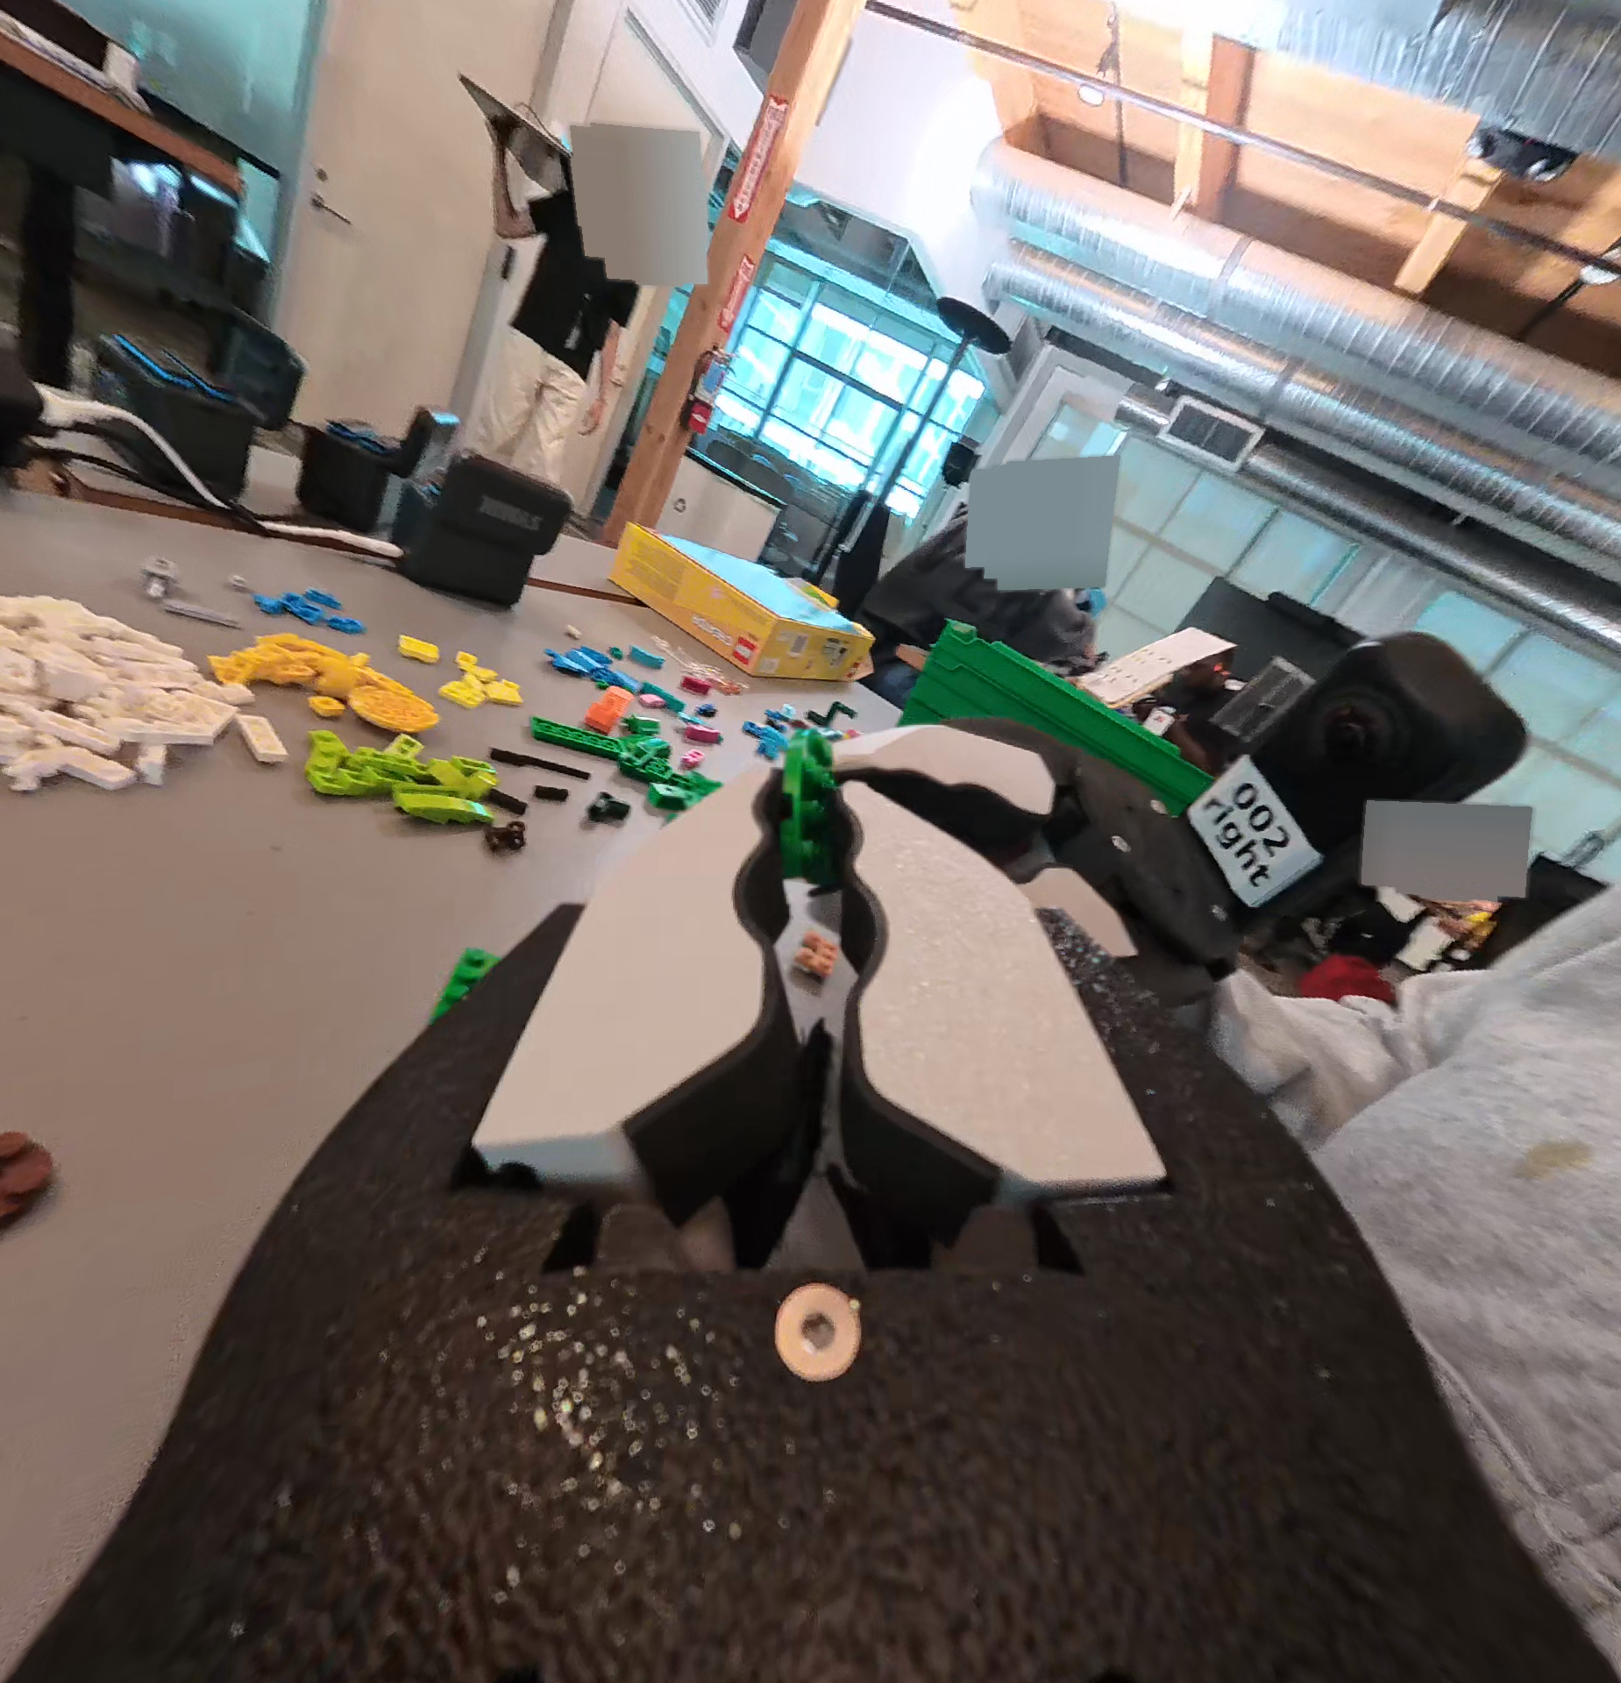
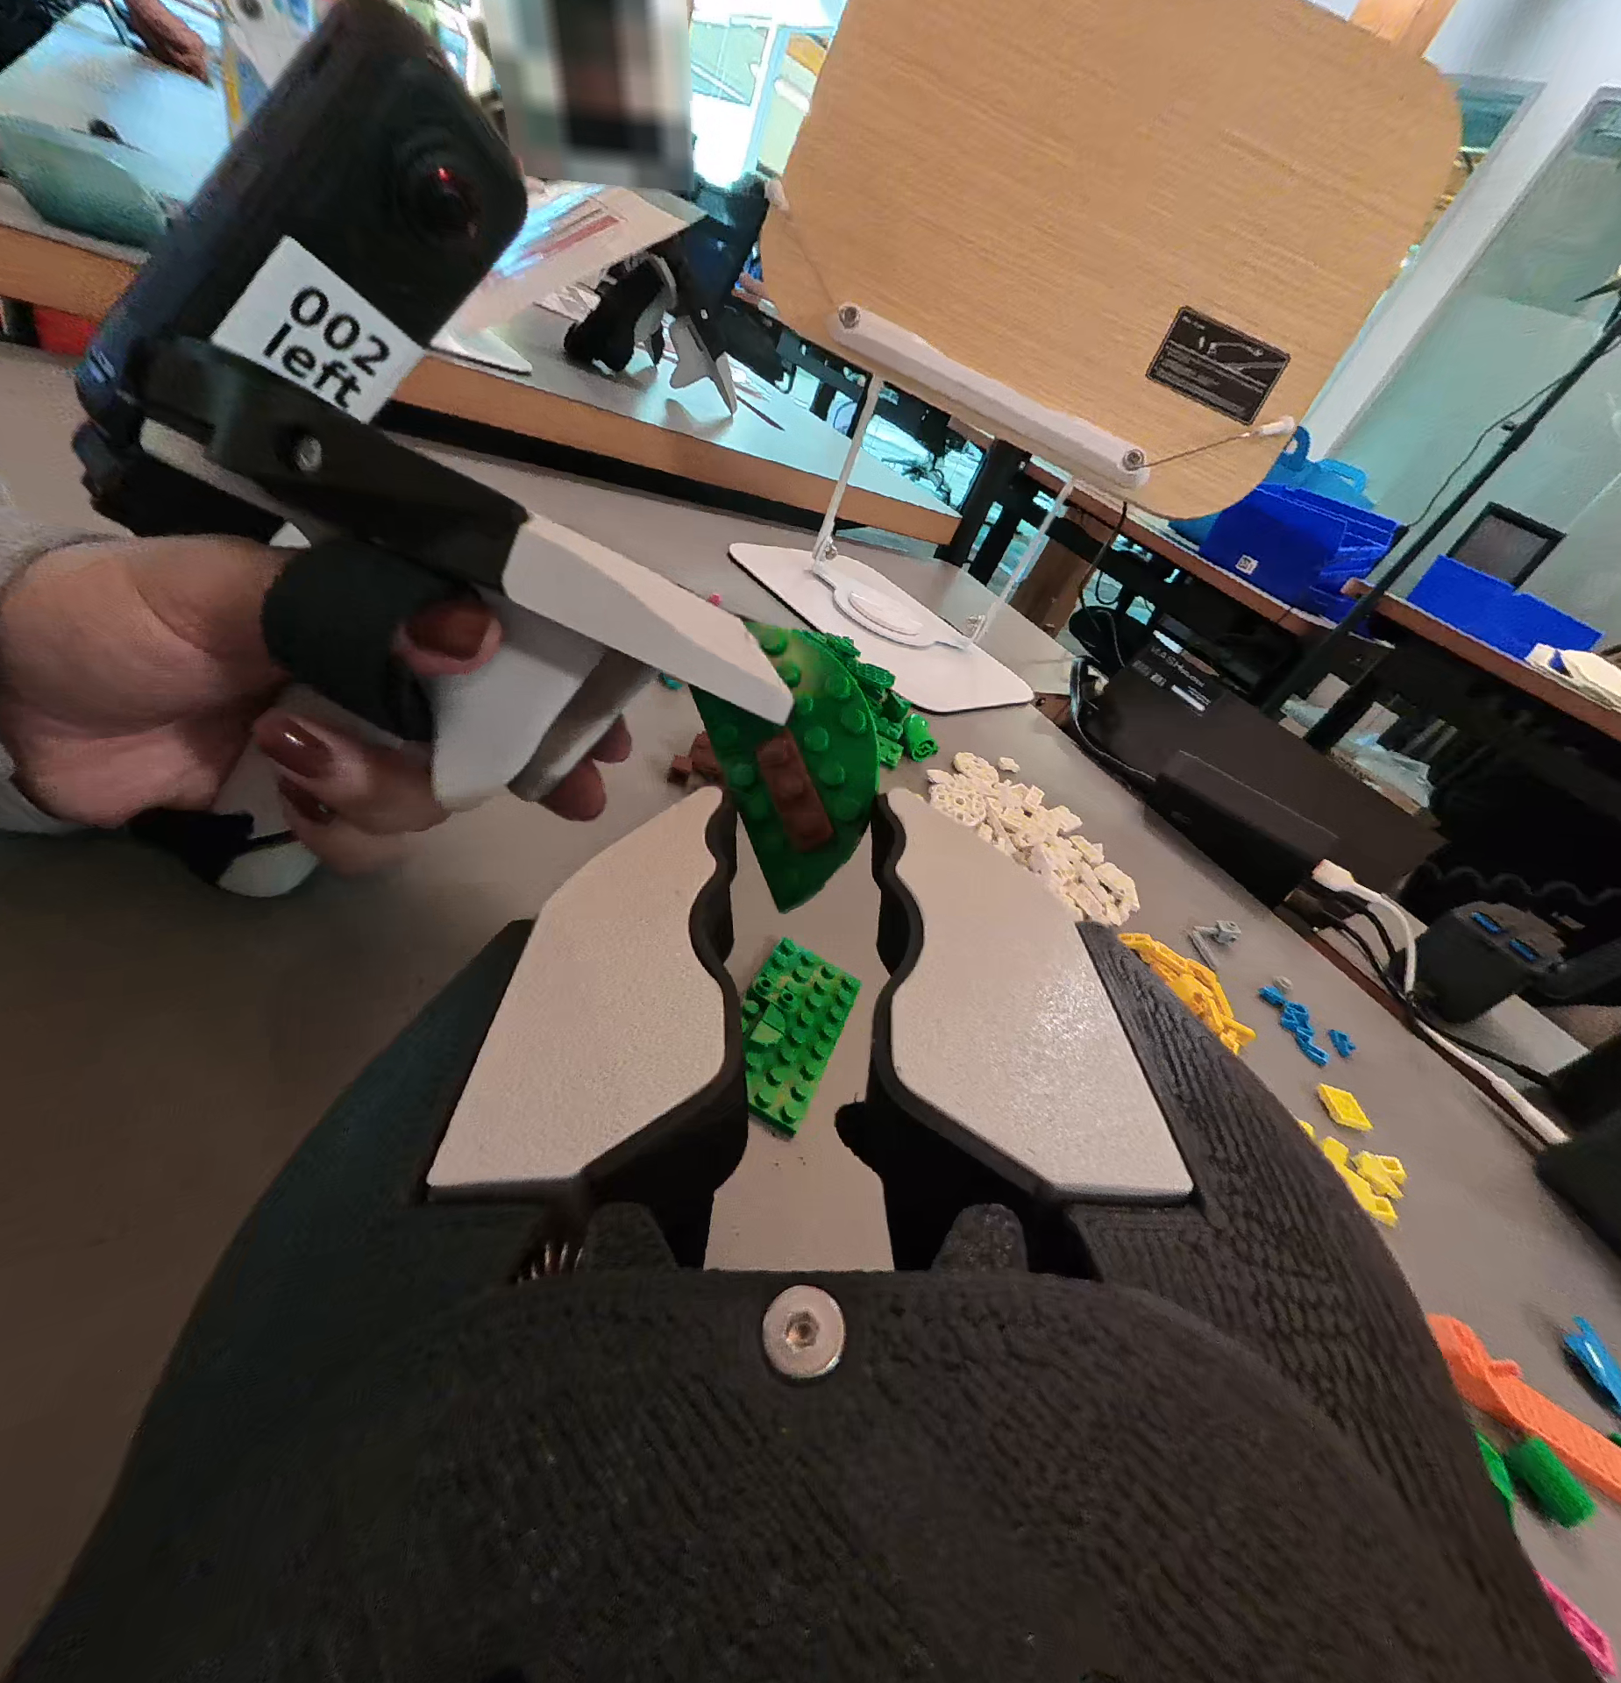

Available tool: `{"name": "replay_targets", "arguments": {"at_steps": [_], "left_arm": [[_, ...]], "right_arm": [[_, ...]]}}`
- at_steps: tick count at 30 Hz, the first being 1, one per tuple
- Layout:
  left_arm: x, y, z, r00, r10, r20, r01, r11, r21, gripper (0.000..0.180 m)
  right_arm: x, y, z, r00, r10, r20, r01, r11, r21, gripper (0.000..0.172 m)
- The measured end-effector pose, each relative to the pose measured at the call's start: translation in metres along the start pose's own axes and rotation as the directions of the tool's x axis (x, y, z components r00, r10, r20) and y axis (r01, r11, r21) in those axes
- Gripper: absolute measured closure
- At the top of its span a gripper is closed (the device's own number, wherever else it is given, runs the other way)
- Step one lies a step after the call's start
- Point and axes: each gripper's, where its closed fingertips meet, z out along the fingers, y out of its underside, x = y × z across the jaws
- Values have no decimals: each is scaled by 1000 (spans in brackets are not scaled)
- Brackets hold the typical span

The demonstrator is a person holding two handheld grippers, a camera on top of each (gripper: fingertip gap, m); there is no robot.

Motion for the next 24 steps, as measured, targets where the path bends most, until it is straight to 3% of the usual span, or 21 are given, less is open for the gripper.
{"name": "replay_targets", "arguments": {"at_steps": [4,7,10,20,24], "left_arm": [[-6,5,1,998,13,54,-11,999,-32,176],[-17,8,1,992,12,126,-5,998,-60,176],[-18,10,0,992,-35,121,43,997,-66,176],[-19,19,-1,994,-20,109,35,990,-135,177],[-21,25,-1,994,-14,105,34,981,-191,176]], "right_arm": [[3,7,2,998,-59,-38,57,998,-35,144],[7,6,1,950,-287,-124,281,957,-67,149],[-2,10,3,876,-471,-107,460,881,-113,155],[-17,27,8,879,-476,23,474,869,-140,144],[-15,30,10,870,-493,5,489,860,-145,145]]}}
